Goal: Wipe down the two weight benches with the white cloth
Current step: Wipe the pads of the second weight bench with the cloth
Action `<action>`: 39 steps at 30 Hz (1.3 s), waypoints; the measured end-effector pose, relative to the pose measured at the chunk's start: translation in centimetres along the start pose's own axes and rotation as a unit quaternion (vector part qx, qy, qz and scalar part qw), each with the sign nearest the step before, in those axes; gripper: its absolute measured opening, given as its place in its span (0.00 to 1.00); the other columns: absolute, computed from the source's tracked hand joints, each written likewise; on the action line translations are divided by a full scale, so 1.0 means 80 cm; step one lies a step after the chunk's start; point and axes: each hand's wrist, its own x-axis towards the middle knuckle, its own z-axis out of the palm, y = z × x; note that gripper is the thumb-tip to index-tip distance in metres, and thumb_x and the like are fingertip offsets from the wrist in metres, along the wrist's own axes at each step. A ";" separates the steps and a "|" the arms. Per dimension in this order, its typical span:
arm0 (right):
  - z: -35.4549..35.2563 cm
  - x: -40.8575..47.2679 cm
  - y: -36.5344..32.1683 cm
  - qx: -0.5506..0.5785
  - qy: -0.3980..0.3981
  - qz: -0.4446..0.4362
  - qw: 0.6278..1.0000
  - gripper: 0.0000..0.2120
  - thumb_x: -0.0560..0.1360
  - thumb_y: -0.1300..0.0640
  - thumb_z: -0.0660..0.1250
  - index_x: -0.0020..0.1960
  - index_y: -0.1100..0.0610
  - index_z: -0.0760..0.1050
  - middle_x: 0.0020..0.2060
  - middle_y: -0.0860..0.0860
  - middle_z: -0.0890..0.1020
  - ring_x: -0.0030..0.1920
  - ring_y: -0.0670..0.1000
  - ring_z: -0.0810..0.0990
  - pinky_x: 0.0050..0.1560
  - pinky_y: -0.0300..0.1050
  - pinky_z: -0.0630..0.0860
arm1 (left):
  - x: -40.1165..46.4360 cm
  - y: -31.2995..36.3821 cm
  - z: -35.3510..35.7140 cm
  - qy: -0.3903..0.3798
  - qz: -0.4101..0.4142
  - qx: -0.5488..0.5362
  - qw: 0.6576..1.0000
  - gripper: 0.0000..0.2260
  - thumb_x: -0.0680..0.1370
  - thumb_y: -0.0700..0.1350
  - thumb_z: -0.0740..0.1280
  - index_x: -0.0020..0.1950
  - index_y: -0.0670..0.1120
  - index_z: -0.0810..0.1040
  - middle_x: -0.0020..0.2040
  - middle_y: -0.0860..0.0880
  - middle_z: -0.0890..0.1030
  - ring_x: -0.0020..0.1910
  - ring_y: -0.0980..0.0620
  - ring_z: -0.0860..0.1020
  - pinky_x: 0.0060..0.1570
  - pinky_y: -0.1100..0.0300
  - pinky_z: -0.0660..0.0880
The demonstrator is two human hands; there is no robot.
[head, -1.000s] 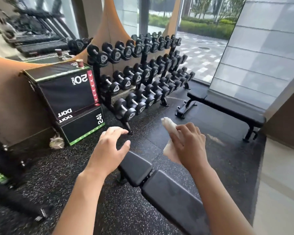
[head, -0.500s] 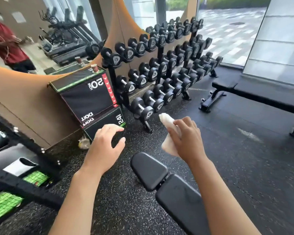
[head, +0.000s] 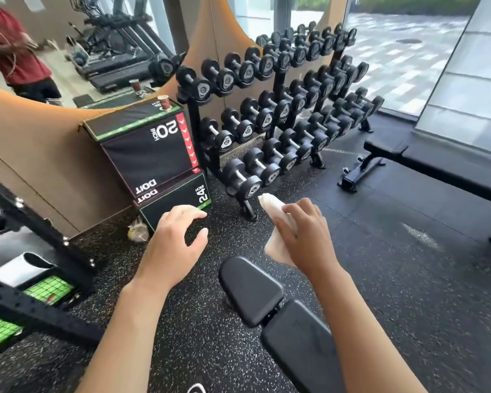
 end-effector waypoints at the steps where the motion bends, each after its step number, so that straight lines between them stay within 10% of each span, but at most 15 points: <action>1: 0.010 0.006 -0.010 -0.004 -0.003 -0.003 1.000 0.12 0.82 0.47 0.68 0.61 0.52 0.79 0.53 0.43 0.73 0.54 0.49 0.71 0.56 0.49 0.68 | 0.002 -0.014 -0.005 0.009 0.001 -0.003 1.000 0.14 0.81 0.48 0.69 0.67 0.54 0.79 0.67 0.58 0.76 0.68 0.54 0.72 0.68 0.56 0.69; 22: 0.239 0.141 -0.246 -0.062 -0.036 -0.023 0.997 0.14 0.82 0.47 0.68 0.63 0.52 0.78 0.55 0.45 0.74 0.57 0.51 0.73 0.59 0.56 0.74 | 0.089 -0.328 -0.147 0.029 -0.019 -0.043 0.998 0.23 0.81 0.54 0.70 0.76 0.52 0.75 0.76 0.52 0.73 0.78 0.52 0.65 0.79 0.51 0.61; 39: 0.362 0.306 -0.235 -0.034 -0.057 -0.038 0.997 0.14 0.82 0.47 0.67 0.63 0.53 0.78 0.58 0.46 0.75 0.59 0.51 0.73 0.61 0.54 0.72 | 0.239 -0.429 -0.145 0.050 -0.056 -0.029 0.997 0.22 0.80 0.51 0.71 0.74 0.50 0.77 0.74 0.52 0.74 0.76 0.50 0.68 0.78 0.46 0.66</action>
